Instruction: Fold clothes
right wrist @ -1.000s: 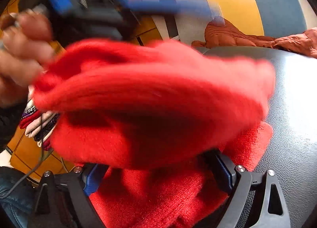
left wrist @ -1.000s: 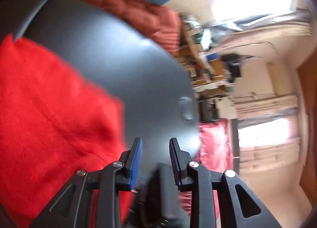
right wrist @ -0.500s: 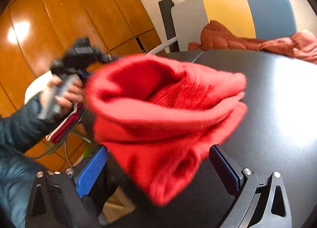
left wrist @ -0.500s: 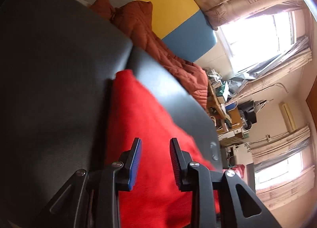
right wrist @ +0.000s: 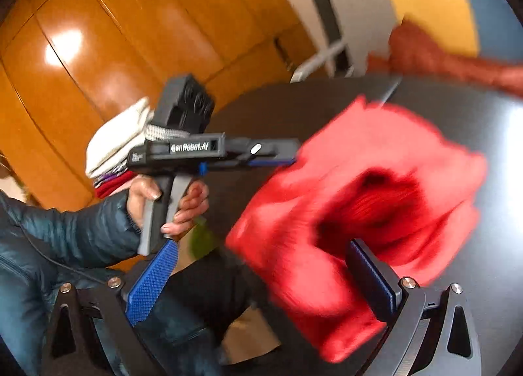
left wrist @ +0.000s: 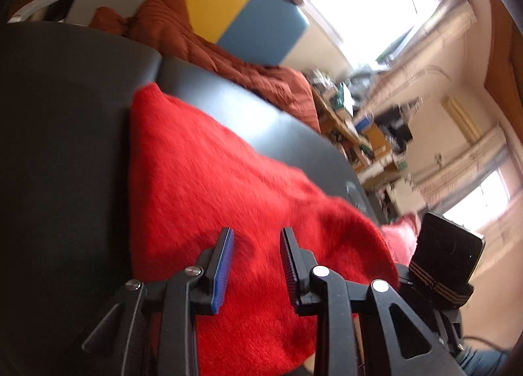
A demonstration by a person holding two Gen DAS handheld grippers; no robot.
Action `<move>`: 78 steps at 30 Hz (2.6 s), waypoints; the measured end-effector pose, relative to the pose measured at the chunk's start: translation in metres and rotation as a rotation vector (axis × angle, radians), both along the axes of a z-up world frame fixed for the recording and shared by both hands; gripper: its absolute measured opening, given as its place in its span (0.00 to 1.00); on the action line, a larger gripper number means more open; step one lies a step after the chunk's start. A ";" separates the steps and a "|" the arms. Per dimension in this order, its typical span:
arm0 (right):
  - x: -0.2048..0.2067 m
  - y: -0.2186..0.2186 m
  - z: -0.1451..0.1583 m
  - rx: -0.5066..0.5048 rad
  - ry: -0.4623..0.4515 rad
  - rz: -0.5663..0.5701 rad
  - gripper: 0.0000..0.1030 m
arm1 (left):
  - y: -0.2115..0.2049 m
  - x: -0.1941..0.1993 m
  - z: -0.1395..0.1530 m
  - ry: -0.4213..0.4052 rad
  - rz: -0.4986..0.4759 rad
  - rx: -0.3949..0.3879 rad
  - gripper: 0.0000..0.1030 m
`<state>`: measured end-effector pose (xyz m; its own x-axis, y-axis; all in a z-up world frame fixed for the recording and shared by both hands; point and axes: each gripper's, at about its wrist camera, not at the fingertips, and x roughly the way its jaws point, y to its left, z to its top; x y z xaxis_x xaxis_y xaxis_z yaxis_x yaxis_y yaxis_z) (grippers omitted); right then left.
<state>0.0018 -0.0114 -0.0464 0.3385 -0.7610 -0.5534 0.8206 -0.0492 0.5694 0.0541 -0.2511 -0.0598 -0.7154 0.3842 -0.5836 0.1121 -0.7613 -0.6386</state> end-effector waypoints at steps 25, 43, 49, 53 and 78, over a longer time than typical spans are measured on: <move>-0.077 0.047 -0.047 -0.210 -0.366 -0.482 1.00 | 0.031 0.020 -0.019 -0.024 -0.125 -0.116 0.24; -0.140 0.003 -0.056 -0.119 -0.292 -0.642 0.96 | 0.024 0.022 -0.021 -0.014 -0.143 -0.078 0.24; -0.137 -0.005 -0.048 0.036 -0.094 -0.661 0.22 | 0.034 0.015 -0.005 -0.017 -0.149 -0.124 0.24; -0.129 0.003 -0.012 -0.035 0.008 -0.600 0.18 | 0.066 -0.006 0.009 0.037 -0.265 -0.132 0.26; -0.139 0.089 -0.034 0.015 0.061 -0.849 0.45 | 0.156 -0.029 -0.008 -0.035 -0.482 -0.265 0.22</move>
<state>-0.1372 0.0776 -0.0799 -0.3748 -0.7354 -0.5645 0.5308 -0.6695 0.5197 0.0250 -0.0955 -0.0677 -0.4729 0.5002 -0.7254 -0.2710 -0.8659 -0.4204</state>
